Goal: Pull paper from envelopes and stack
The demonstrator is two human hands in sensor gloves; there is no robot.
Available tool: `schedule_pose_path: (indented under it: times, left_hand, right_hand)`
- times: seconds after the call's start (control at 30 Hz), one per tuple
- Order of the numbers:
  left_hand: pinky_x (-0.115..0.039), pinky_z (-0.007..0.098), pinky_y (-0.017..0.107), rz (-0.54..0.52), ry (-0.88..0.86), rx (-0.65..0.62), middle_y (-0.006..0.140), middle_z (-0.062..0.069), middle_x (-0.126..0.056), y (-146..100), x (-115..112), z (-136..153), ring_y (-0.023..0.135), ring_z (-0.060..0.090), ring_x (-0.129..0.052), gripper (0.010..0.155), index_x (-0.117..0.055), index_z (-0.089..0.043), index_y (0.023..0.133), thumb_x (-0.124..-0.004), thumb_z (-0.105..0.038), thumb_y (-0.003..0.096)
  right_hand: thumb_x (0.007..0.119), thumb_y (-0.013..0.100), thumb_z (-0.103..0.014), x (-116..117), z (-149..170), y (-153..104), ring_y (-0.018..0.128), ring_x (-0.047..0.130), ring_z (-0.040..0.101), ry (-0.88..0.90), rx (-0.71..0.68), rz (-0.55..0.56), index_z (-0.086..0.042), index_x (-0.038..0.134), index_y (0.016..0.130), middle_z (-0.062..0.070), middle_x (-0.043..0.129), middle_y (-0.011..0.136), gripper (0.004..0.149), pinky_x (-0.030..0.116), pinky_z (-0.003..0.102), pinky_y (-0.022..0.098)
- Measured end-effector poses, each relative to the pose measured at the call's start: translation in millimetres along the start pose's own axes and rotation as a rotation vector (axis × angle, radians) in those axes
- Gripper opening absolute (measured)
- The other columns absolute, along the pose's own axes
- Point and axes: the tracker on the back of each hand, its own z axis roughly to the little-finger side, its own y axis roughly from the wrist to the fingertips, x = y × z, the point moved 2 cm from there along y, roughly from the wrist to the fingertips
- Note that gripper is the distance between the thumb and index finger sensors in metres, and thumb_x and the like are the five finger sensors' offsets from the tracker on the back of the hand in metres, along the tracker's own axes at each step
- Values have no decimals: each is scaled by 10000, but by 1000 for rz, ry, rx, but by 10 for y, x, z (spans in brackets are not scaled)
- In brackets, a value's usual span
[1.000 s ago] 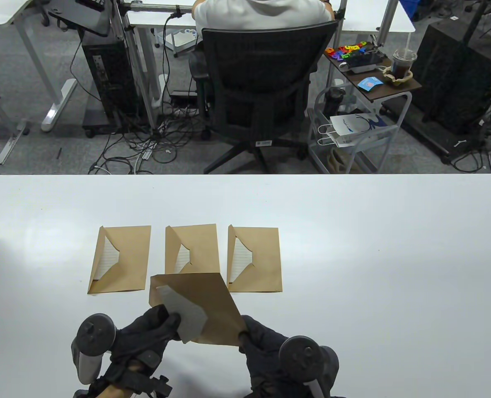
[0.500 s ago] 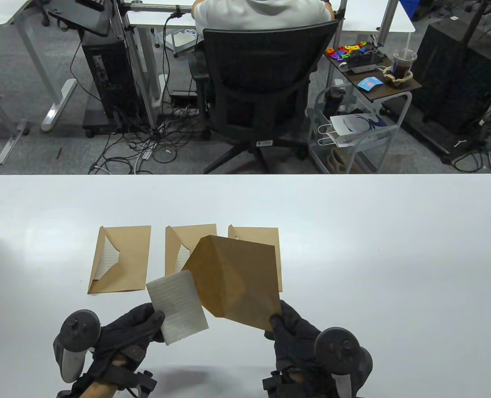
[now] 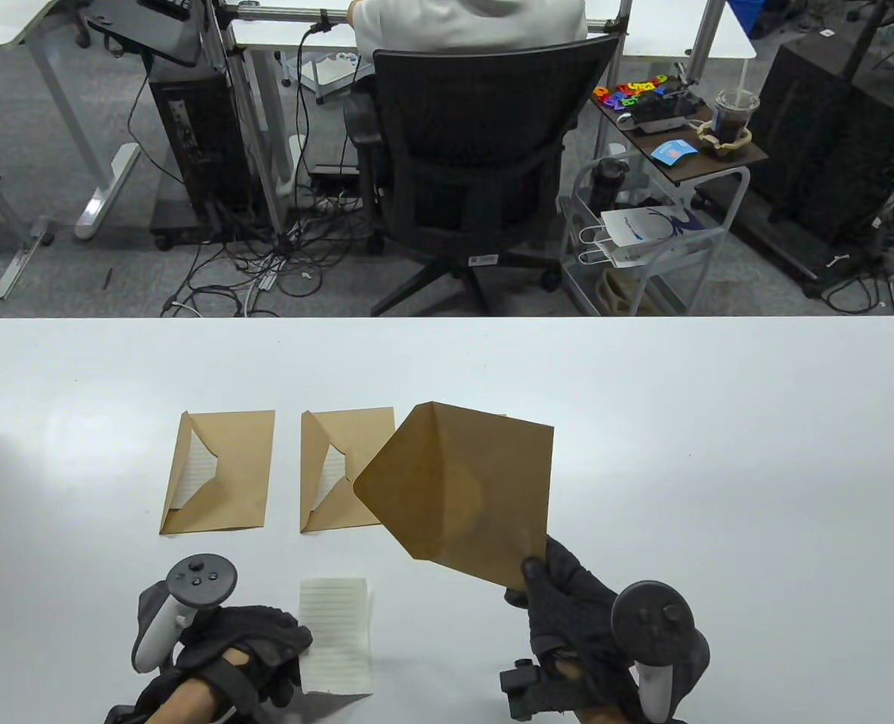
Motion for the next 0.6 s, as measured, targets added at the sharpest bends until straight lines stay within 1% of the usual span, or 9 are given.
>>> schedule_pose_path:
  times: [0.1, 0.2, 0.3, 0.37, 0.43, 0.53, 0.6]
  left_hand:
    - [-988, 414, 270, 16, 44, 35, 479, 44, -1135, 8, -13, 10, 235, 183, -1205, 454, -974, -56, 756, -933, -388, 448]
    - [-986, 412, 266, 19, 56, 41, 472, 50, -1133, 4, -11, 1, 227, 184, -1201, 450, -974, -57, 753, -935, -387, 449]
    - [-980, 422, 268, 21, 70, 49, 486, 63, -1126, 2, -7, 4, 234, 197, -1197, 474, -968, -57, 758, -936, -416, 450]
    - [-976, 433, 273, 36, 67, 48, 512, 85, -1117, -19, 4, -2, 246, 208, -1195, 531, -945, -27, 781, -938, -440, 447]
    - [-962, 457, 298, 50, 58, 39, 566, 117, -1095, -63, 40, -12, 289, 237, -1188, 600, -900, 6, 829, -932, -459, 450]
    - [-945, 487, 336, 17, 38, 31, 619, 141, -1074, -128, 153, -5, 351, 270, -1180, 638, -871, 15, 860, -903, -483, 462]
    - [-916, 512, 398, -21, 12, 24, 698, 155, -1032, -185, 258, 16, 435, 308, -1158, 681, -818, 0, 916, -859, -520, 479]
  right_hand:
    - [856, 388, -303, 1, 1, 2, 376, 1141, 187, -1, 1, -7, -193, 877, 802, 66, 1067, 624, 429, 905, 458, 428]
    - [859, 387, -302, 2, -3, 1, 355, 1144, 184, 2, 4, -15, -184, 880, 799, 73, 1071, 614, 428, 909, 456, 417]
    - [859, 387, -301, 7, -4, 2, 341, 1144, 181, 2, 6, -21, -180, 880, 798, 77, 1072, 610, 429, 910, 456, 414]
    - [859, 388, -300, 10, -4, 3, 341, 1143, 180, 1, 6, -24, -179, 880, 798, 76, 1072, 610, 429, 909, 458, 415]
    - [859, 387, -301, 12, -3, 4, 337, 1143, 181, -2, 8, -24, -178, 881, 797, 76, 1072, 609, 429, 910, 457, 413]
    - [859, 388, -300, 10, -3, 7, 336, 1143, 180, 0, 11, -23, -177, 880, 799, 77, 1072, 609, 430, 910, 458, 413]
    - [859, 388, -301, 6, -4, 8, 335, 1143, 180, 4, 12, -21, -176, 880, 798, 77, 1072, 608, 429, 910, 458, 414]
